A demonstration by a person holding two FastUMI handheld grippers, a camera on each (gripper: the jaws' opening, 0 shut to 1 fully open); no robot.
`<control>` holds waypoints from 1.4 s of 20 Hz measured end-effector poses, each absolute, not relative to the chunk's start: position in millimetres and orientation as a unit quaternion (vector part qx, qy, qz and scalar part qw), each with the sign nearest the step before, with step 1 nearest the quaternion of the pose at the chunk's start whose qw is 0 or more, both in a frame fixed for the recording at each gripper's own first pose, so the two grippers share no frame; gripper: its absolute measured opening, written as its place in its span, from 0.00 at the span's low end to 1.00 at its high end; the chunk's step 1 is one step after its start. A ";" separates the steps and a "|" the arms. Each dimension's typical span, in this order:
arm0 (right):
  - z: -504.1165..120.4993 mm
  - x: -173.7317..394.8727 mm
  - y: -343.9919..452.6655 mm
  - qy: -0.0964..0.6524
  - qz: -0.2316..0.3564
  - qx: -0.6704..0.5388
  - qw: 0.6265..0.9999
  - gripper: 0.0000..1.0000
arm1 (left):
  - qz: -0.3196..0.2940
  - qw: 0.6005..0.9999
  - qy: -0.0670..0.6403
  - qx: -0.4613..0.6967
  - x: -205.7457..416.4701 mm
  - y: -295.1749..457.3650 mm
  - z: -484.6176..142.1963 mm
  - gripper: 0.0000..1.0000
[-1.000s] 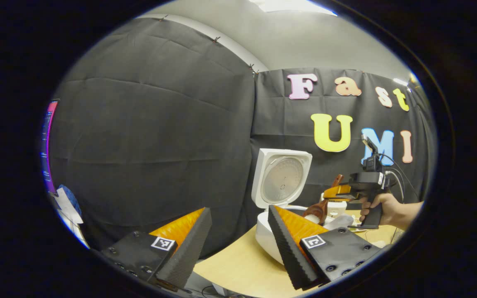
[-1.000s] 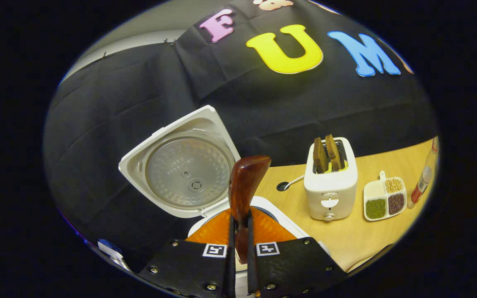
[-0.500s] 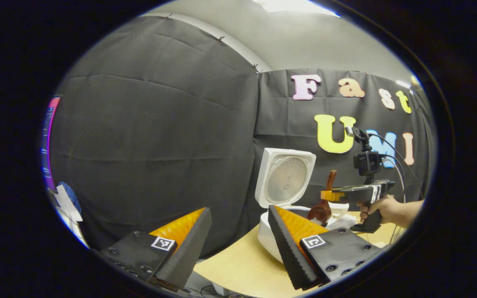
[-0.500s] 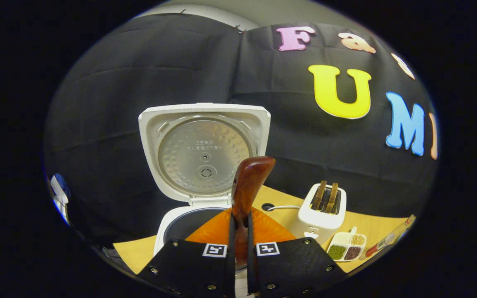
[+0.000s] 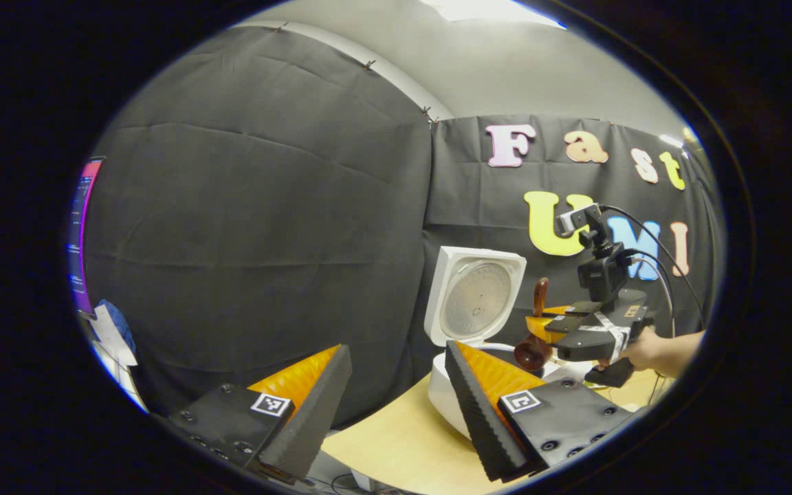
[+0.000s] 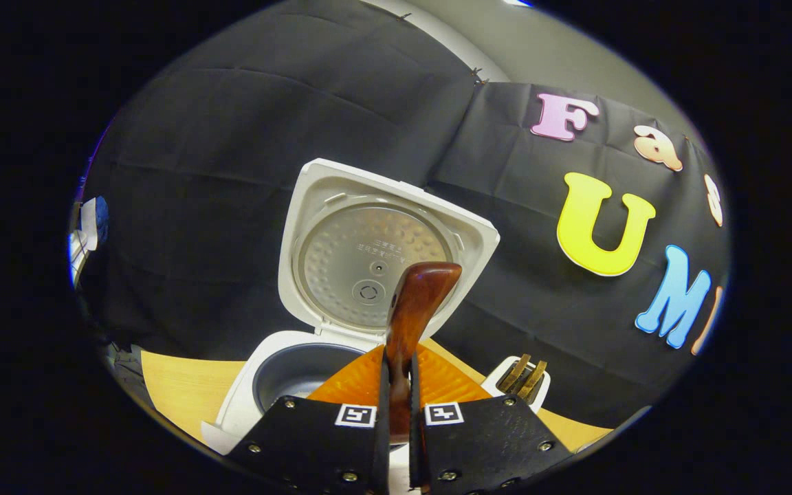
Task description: Close the left gripper, press the button to open the rice cooker; take a wooden spoon from the chopstick holder with the right hand, scoop a spoonful of rice and pour it into the rice cooker, then put the wooden spoon back into the chopstick holder.
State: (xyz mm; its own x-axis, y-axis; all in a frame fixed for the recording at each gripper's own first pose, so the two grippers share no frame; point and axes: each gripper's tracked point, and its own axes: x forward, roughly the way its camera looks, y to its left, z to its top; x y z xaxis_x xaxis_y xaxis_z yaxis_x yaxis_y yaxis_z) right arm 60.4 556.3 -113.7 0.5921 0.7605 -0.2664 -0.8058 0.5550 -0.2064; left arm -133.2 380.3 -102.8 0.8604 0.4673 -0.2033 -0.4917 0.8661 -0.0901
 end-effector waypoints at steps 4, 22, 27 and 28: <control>-108.9 58.1 554.6 0.125 0.449 -0.078 0.881 0.12 | 0.249 0.963 0.082 -0.069 -132.6 377.6 -94.0 0.96; -40.0 76.5 414.8 0.197 0.364 0.228 0.881 0.12 | 0.213 0.974 0.060 -0.052 -91.5 335.3 -56.4 0.95; -37.4 87.6 346.2 0.180 0.325 0.214 0.903 0.12 | 0.193 0.979 0.051 -0.036 -69.8 305.4 -40.0 0.96; -37.0 88.9 329.8 0.177 0.316 0.211 0.908 0.12 | 0.188 0.980 0.049 -0.037 -66.0 297.7 -38.9 0.96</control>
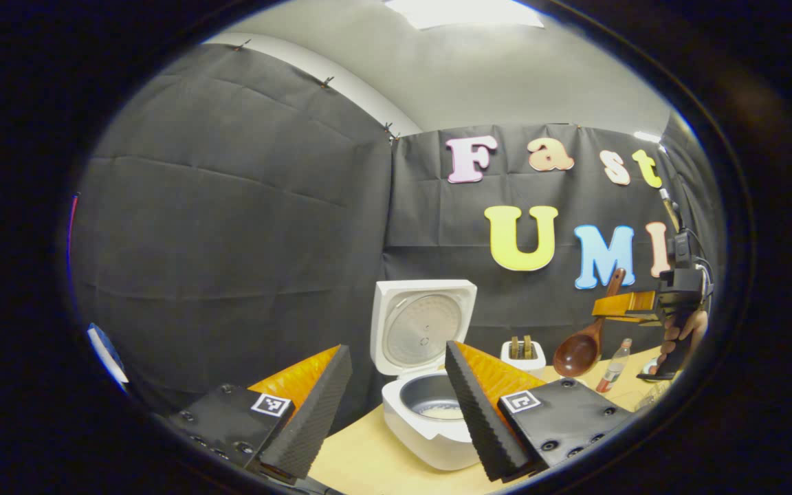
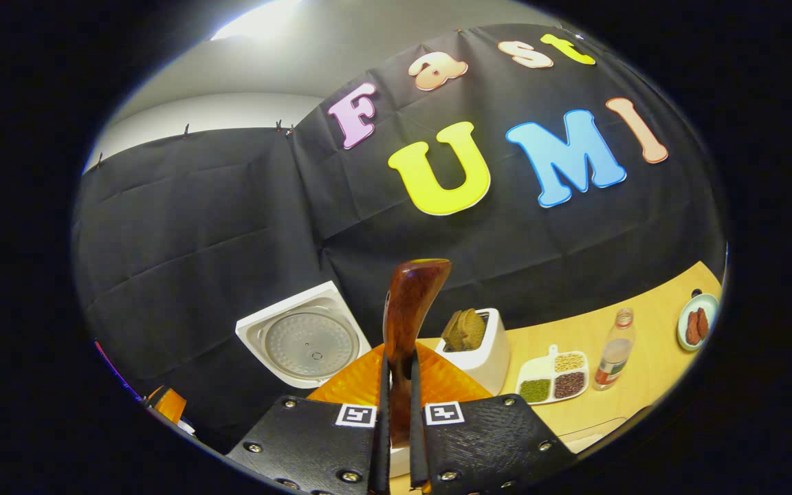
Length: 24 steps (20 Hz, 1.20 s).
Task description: Close the left gripper, press the button to open the rice cooker; take a wooden spoon from the chopstick holder with the right hand, scoop a spoonful of rice and pour it into the rice cooker, then put the wooden spoon back into the chopstick holder.
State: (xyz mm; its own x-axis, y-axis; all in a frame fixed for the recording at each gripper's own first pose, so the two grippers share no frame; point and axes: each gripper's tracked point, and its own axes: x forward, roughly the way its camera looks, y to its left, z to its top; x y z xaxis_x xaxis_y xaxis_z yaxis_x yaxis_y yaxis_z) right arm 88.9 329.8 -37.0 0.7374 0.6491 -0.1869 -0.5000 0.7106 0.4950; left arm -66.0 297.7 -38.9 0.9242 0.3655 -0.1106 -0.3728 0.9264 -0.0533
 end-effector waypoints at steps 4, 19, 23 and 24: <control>-38.0 97.2 267.5 0.165 0.281 0.191 0.926 0.12 | 0.167 0.985 0.040 -0.035 -47.8 265.4 -29.2 0.96; -75.7 104.0 69.1 0.166 0.133 0.189 0.959 0.12 | 0.084 0.996 0.008 -0.027 -5.5 147.0 4.3 0.95; -97.4 102.4 28.8 0.178 0.097 0.187 0.961 0.12 | 0.073 0.997 0.012 -0.028 -2.7 128.2 4.2 0.96; -101.9 101.3 20.8 0.179 0.090 0.188 0.962 0.12 | 0.072 0.997 0.013 -0.028 -2.1 125.0 5.1 0.95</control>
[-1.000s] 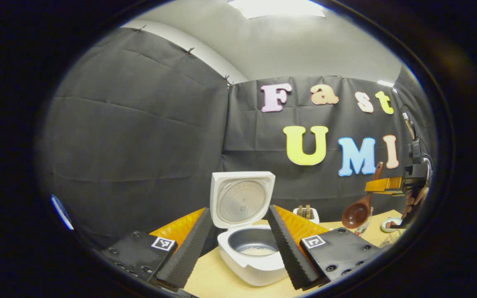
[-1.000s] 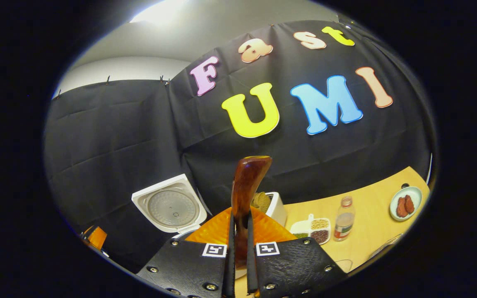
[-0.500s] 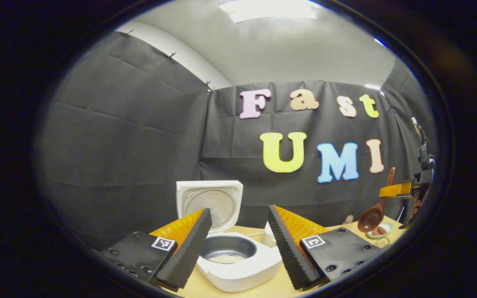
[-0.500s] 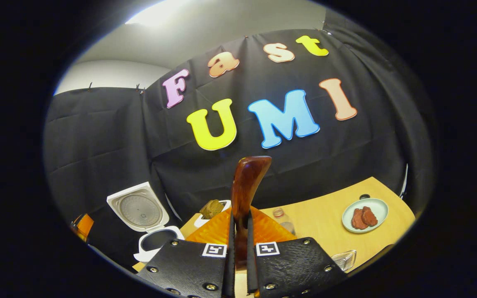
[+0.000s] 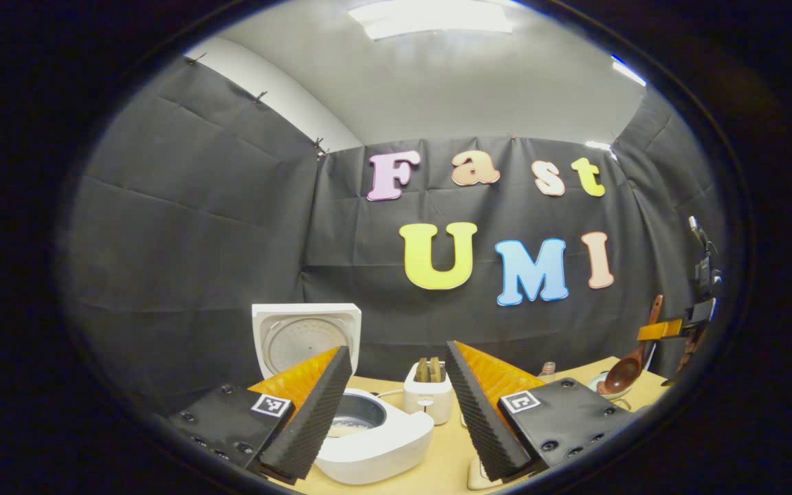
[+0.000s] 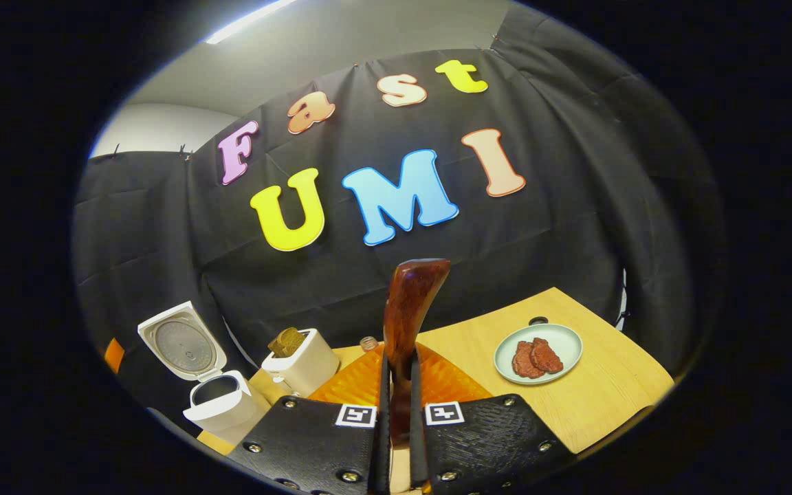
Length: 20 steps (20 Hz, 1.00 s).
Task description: Close the left gripper, press the button to open the rice cooker; take a wooden spoon from the chopstick holder with the right hand, scoop a spoonful of rice and pour it into the rice cooker, then put the wooden spoon back into the chopstick holder.
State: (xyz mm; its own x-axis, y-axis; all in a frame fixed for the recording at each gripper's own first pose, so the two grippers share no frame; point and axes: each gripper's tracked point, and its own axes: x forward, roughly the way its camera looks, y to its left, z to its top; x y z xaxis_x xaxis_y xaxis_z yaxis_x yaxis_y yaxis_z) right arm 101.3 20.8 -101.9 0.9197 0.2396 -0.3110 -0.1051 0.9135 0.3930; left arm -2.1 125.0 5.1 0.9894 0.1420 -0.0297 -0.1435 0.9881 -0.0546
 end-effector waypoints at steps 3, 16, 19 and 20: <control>-124.6 95.6 3.2 0.193 0.069 0.181 0.962 0.12 | 0.070 0.997 0.012 -0.023 -3.4 116.4 8.2 0.96; -228.2 75.9 -12.9 0.269 0.009 0.183 0.946 0.12 | 0.068 0.997 0.033 0.001 -17.2 110.7 -0.7 0.96; -233.2 75.9 -14.6 0.269 -0.003 0.195 0.943 0.12 | 0.070 0.997 0.036 -0.001 -18.0 112.5 -2.3 0.96; -237.2 75.0 -12.9 0.277 -0.002 0.195 0.941 0.12 | 0.071 0.997 0.036 -0.002 -18.6 113.2 -1.9 0.95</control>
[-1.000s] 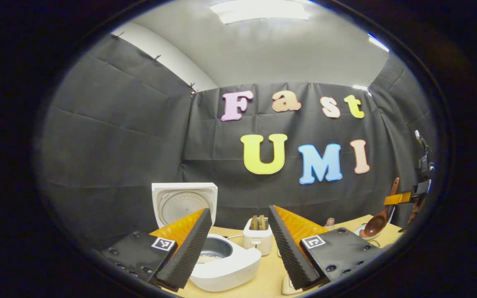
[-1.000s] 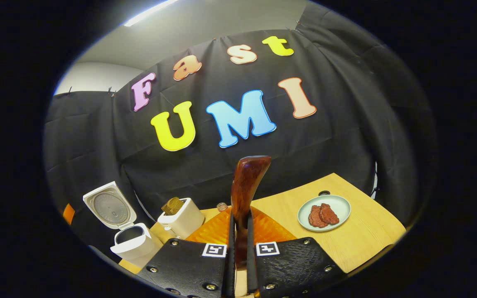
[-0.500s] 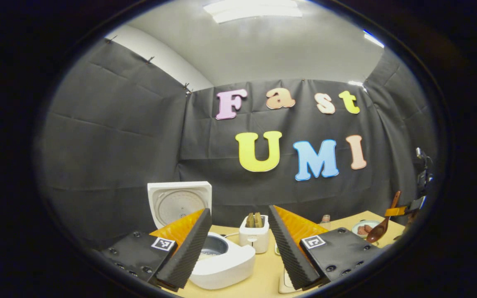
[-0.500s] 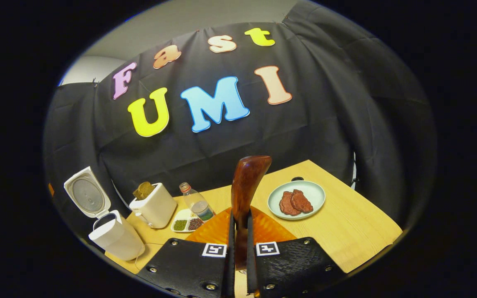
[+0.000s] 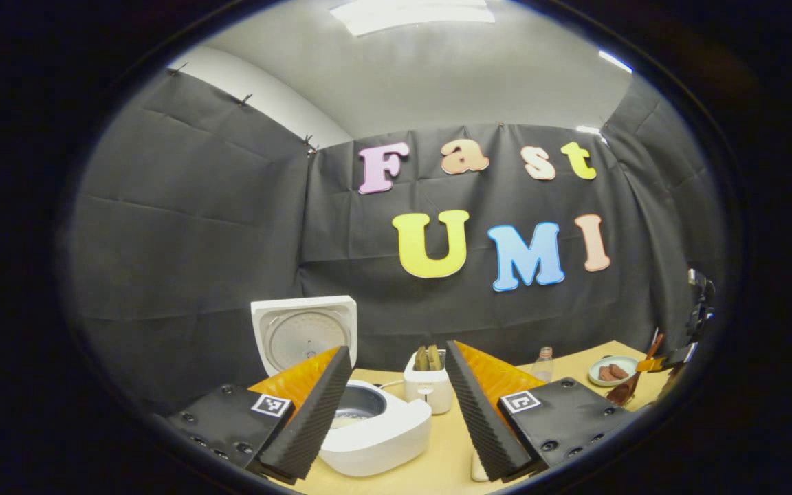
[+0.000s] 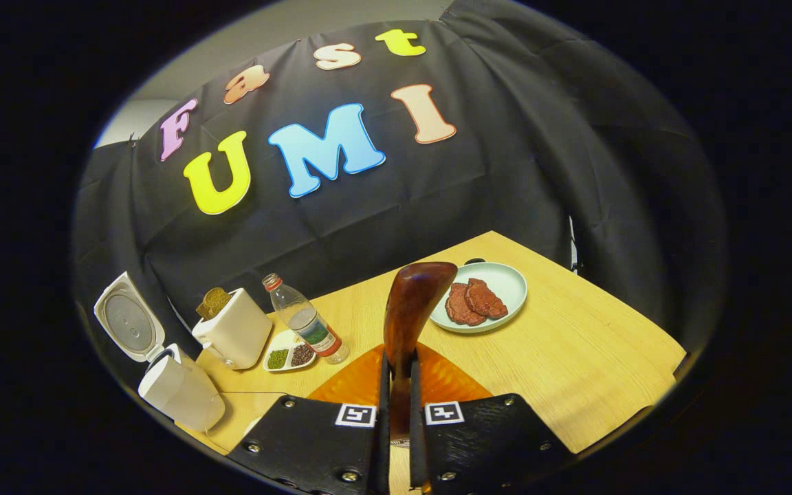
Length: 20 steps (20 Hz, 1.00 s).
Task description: Close the left gripper, press the button to open the rice cooker; take a wooden spoon from the chopstick holder with the right hand, scoop a spoonful of rice and pour it into the rice cooker, then put the wooden spoon back into the chopstick holder.
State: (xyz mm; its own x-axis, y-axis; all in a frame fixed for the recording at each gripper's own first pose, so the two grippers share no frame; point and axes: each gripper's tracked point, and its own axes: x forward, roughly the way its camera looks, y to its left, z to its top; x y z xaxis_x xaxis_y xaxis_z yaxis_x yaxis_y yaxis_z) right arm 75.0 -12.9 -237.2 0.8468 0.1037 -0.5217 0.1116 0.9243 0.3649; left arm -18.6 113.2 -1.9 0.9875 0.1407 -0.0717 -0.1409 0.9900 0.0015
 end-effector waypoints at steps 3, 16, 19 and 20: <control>-241.4 66.6 -12.5 0.289 0.002 0.187 0.939 0.13 | 0.072 0.997 0.031 -0.004 -17.7 116.0 2.2 0.95; -152.5 52.5 -43.2 0.185 -0.035 0.067 0.980 0.99 | 0.070 0.997 0.039 -0.006 -1.8 123.1 -4.4 0.96; -117.6 46.0 -38.9 0.153 -0.029 0.058 0.986 1.00 | 0.084 0.996 0.037 -0.006 15.1 140.1 -0.4 0.96; -107.6 43.9 -37.8 0.143 -0.028 0.055 0.988 1.00 | 0.090 0.995 0.036 -0.002 22.3 148.4 0.4 0.96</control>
State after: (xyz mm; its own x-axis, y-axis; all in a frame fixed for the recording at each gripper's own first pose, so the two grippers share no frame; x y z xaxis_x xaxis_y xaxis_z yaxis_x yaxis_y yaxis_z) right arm 43.9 -37.8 -107.6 0.9577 -0.0403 -0.2849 0.0719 0.9923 0.1013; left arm 22.3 148.4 0.4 0.9810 0.1797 -0.0730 -0.1800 0.9837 0.0016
